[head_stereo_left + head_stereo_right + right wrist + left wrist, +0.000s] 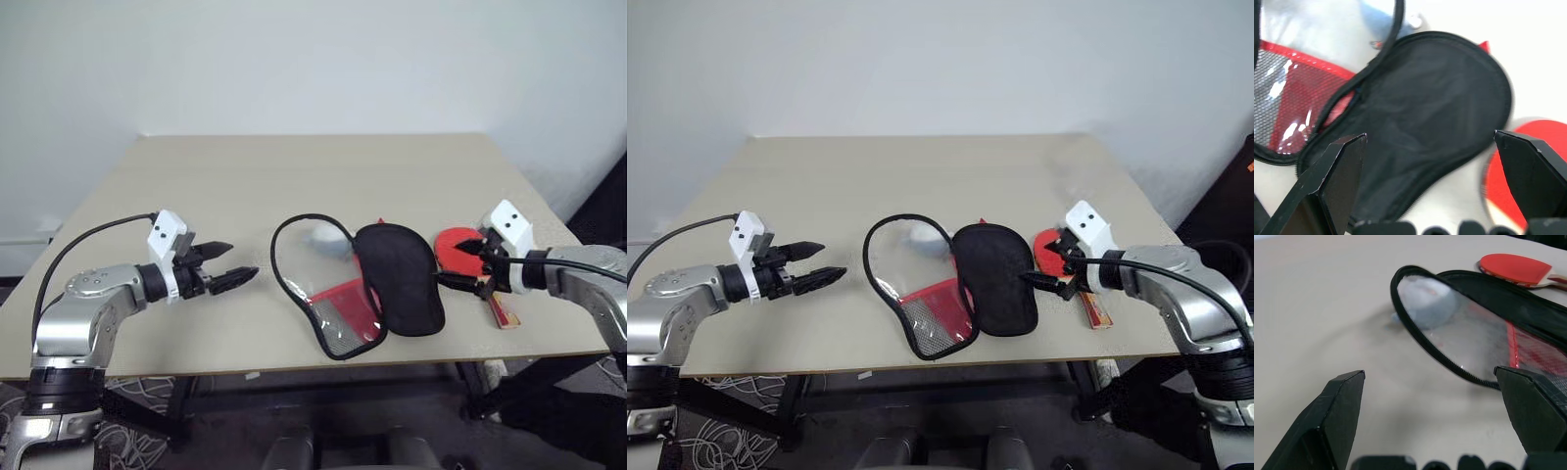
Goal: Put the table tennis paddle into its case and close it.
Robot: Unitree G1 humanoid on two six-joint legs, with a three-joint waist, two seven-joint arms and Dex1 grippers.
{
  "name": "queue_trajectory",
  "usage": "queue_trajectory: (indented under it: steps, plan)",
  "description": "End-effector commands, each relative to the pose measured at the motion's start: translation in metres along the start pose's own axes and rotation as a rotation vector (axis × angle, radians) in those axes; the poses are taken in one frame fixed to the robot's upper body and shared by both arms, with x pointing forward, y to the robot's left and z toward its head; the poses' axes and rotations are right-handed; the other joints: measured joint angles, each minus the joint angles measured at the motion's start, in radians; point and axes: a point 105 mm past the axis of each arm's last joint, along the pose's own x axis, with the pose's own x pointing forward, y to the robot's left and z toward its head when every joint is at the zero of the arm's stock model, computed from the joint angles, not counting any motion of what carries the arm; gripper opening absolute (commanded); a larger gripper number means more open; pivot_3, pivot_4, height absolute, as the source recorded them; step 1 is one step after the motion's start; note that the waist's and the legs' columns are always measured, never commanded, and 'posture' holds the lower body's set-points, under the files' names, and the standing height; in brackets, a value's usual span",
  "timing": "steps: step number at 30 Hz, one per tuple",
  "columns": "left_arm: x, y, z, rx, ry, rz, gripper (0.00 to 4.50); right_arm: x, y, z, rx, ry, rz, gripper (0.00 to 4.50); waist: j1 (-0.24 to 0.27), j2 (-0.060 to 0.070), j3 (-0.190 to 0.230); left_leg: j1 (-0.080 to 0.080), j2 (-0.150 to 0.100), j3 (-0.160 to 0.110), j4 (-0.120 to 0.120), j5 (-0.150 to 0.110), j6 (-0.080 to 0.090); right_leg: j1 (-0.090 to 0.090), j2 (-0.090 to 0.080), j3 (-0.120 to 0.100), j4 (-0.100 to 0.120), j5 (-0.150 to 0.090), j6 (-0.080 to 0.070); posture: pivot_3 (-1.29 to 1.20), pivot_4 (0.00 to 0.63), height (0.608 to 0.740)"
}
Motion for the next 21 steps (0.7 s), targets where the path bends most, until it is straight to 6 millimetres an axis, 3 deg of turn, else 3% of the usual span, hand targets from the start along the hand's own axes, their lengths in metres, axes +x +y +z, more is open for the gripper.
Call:
queue_trajectory:
  steps: [1,9,16,21]
  plan:
    - [-0.003,0.006,0.026,0.060,-0.047,0.011,4.49,-0.004,0.001,0.006,-0.019,-0.028,-0.026,4.50,0.006,0.000,0.000,0.000,0.000,0.000,0.000,0.000,0.000,0.000,0.000,-0.001,0.000,0.000,0.000,0.00,0.000,0.740]
    - [0.007,0.009,0.035,0.080,-0.050,-0.014,4.49,-0.011,0.007,0.001,0.018,-0.031,-0.050,4.50,0.018,0.000,0.000,0.000,-0.001,0.001,0.001,0.000,0.000,0.000,0.000,-0.001,0.000,0.000,0.000,0.00,0.000,0.740]
    - [0.010,0.001,0.034,0.090,-0.051,-0.043,4.49,-0.016,0.003,0.000,0.017,-0.029,-0.065,4.50,0.018,-0.001,0.000,0.000,0.000,0.001,0.001,0.000,0.000,0.001,0.000,-0.001,0.000,0.000,0.000,0.00,0.000,0.740]
    - [0.014,-0.004,0.036,0.107,-0.061,-0.046,4.49,-0.022,-0.015,0.000,0.023,-0.021,-0.134,4.50,0.018,-0.001,0.000,0.000,0.000,0.001,0.001,0.000,0.000,0.001,0.000,-0.001,0.000,0.000,0.000,0.00,0.000,0.740]
